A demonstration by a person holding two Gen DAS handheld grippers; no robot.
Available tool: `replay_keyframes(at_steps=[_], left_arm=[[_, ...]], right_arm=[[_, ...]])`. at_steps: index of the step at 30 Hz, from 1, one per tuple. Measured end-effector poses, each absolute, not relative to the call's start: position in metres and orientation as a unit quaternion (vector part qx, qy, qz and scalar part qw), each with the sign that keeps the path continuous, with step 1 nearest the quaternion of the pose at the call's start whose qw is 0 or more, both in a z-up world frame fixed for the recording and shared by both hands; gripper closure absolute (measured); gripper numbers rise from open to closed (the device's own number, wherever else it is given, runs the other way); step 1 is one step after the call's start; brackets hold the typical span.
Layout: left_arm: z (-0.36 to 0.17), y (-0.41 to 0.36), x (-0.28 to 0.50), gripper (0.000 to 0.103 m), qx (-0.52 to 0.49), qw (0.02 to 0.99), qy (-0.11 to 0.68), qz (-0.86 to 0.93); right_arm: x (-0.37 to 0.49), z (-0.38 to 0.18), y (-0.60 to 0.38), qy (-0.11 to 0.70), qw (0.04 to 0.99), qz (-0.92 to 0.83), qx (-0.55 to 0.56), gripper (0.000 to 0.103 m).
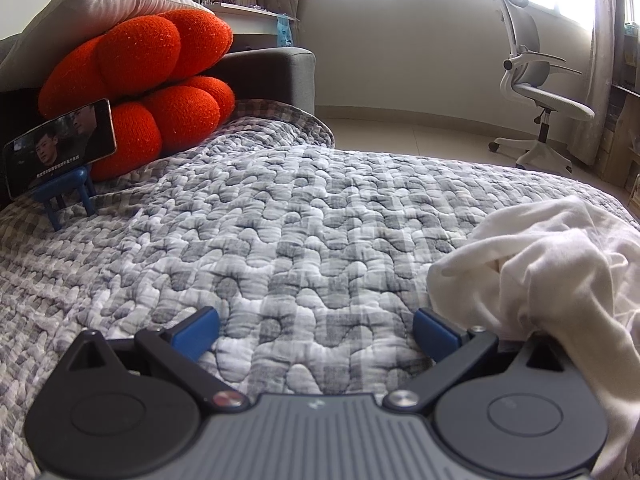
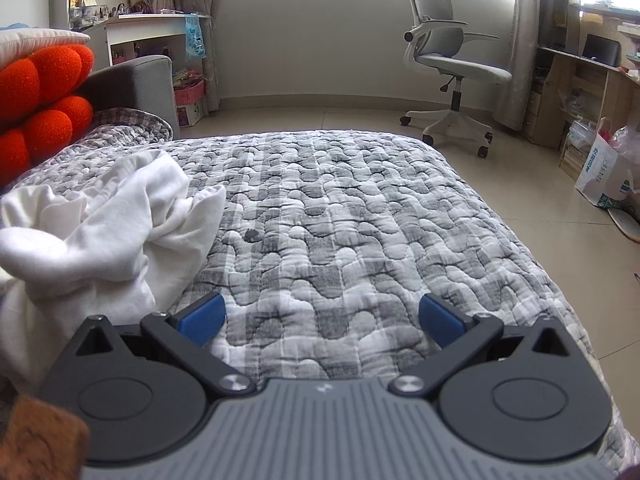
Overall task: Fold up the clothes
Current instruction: 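Move both grippers open toward the crumpled white garment on the bed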
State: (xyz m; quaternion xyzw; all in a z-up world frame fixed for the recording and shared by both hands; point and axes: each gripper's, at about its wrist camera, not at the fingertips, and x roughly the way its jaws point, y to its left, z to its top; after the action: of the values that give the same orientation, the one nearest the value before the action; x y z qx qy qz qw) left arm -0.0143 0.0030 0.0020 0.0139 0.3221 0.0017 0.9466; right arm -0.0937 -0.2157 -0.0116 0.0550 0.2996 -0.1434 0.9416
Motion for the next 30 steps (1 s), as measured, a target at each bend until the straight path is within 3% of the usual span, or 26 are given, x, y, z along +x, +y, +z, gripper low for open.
replay_keyframes(at_steps=[30], left_arm=[[0.012,0.03,-0.036,0.0,0.03,0.94,0.337,-0.05]], right_arm=[[-0.102,-0.001,-0.225,0.339,0.93,-0.112,0.084,0.0]])
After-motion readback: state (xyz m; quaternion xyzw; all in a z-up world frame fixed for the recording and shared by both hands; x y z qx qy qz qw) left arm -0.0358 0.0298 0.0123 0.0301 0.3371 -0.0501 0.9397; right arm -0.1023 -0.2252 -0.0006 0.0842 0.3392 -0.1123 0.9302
